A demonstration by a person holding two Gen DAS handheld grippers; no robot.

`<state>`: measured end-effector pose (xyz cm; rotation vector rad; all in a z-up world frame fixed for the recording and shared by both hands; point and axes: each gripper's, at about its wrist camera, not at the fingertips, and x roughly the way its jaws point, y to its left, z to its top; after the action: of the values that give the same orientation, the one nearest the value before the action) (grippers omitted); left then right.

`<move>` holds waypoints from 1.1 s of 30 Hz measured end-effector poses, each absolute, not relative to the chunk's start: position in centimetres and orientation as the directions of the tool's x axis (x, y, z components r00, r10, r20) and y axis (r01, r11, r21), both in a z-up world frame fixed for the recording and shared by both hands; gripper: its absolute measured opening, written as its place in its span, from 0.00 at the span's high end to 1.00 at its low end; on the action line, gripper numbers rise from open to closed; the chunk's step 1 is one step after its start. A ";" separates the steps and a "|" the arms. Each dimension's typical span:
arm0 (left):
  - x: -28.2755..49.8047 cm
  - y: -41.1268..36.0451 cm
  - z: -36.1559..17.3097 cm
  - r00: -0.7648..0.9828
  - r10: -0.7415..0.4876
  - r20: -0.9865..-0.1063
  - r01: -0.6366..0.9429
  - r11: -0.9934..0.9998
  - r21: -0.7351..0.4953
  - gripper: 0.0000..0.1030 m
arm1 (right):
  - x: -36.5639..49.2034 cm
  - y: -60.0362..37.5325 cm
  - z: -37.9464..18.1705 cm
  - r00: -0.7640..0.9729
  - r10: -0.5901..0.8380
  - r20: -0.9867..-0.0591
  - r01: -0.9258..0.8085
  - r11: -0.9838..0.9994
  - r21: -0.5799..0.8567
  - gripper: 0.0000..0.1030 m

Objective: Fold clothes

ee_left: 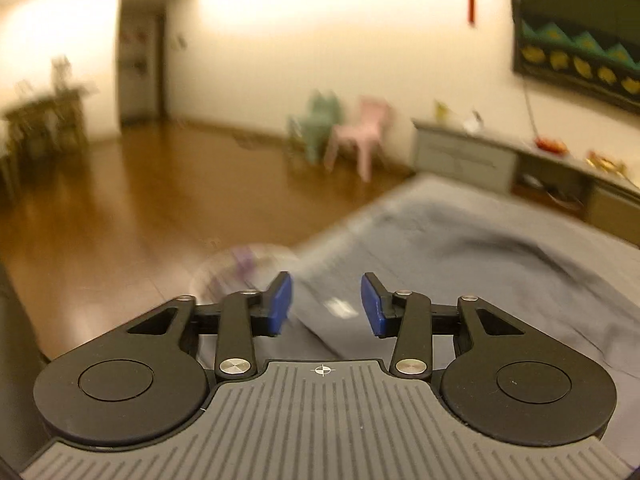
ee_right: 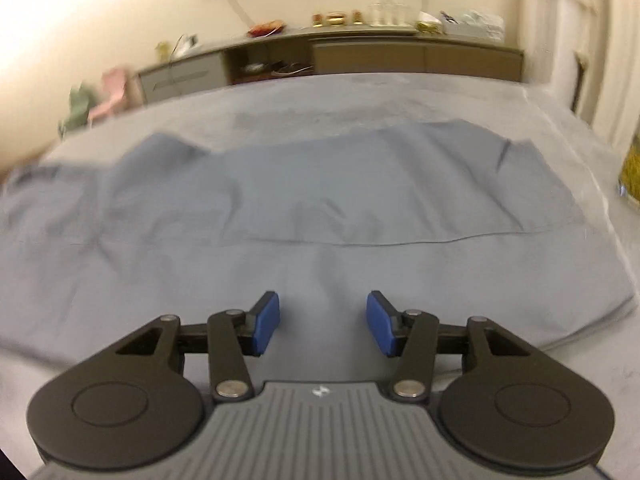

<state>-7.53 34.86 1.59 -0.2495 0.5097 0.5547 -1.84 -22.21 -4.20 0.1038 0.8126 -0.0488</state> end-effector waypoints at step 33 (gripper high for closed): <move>-15.4 41.2 -3.3 0.724 -0.128 -0.678 -0.571 0.440 -0.693 0.61 | -9.0 -36.2 -3.8 0.783 0.150 -0.604 0.444 0.546 0.711 0.40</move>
<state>-15.35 41.17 -3.34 -1.1023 0.7421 0.3085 -9.03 -36.22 -3.79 0.9970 0.6754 -0.1908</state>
